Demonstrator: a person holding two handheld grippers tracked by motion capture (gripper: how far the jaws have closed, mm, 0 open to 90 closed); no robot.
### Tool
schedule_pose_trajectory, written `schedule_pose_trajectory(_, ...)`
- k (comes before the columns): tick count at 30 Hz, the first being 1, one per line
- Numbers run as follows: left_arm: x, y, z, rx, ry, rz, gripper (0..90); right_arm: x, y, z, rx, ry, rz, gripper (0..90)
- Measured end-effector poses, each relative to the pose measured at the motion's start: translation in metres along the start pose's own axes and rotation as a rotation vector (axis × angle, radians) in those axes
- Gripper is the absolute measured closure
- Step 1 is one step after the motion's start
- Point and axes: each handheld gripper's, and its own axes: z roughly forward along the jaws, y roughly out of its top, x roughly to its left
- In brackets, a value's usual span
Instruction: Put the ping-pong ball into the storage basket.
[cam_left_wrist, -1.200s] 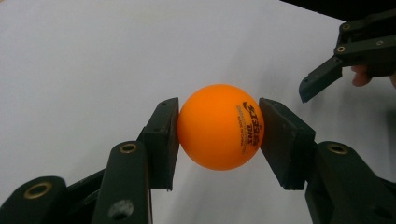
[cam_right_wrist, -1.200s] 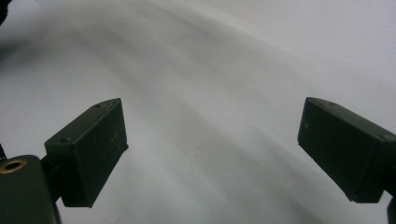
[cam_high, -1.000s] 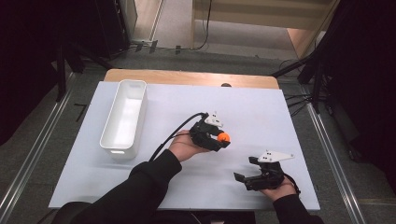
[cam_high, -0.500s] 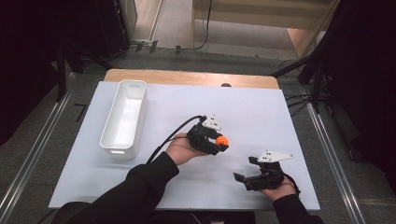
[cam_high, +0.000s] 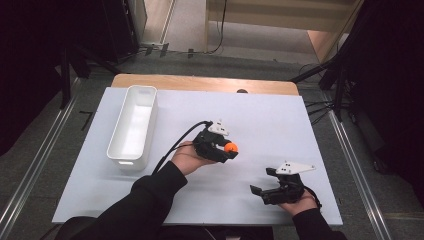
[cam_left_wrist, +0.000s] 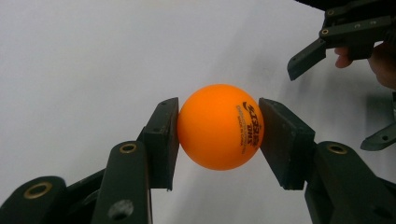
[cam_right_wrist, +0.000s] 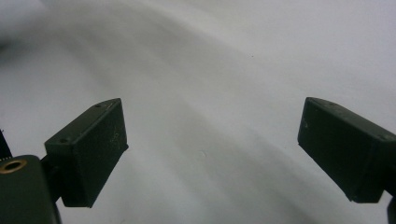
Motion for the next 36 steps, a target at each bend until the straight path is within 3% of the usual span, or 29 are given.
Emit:
schedule_pose_trajectory(14, 0.008, -0.002, -0.011, -0.002, 0.022, -0.005, 50.7, 0.0, 0.001, 0.001, -0.003, 0.009, -0.009, 6.7)
schedule_pose_trajectory(18, 0.009, -0.001, -0.013, -0.002, 0.016, -0.028, 50.7, 0.001, 0.001, 0.001, -0.001, 0.006, -0.012, 6.8)
schedule_pose_trajectory(26, 0.013, 0.001, -0.023, -0.007, 0.033, -0.027, 50.7, 0.001, 0.001, 0.0, -0.001, 0.008, -0.004, 6.7)
schedule_pose_trajectory(36, 0.02, 0.001, -0.033, -0.014, 0.053, -0.057, 50.7, 0.001, 0.001, 0.001, -0.003, 0.008, -0.005, 6.8)
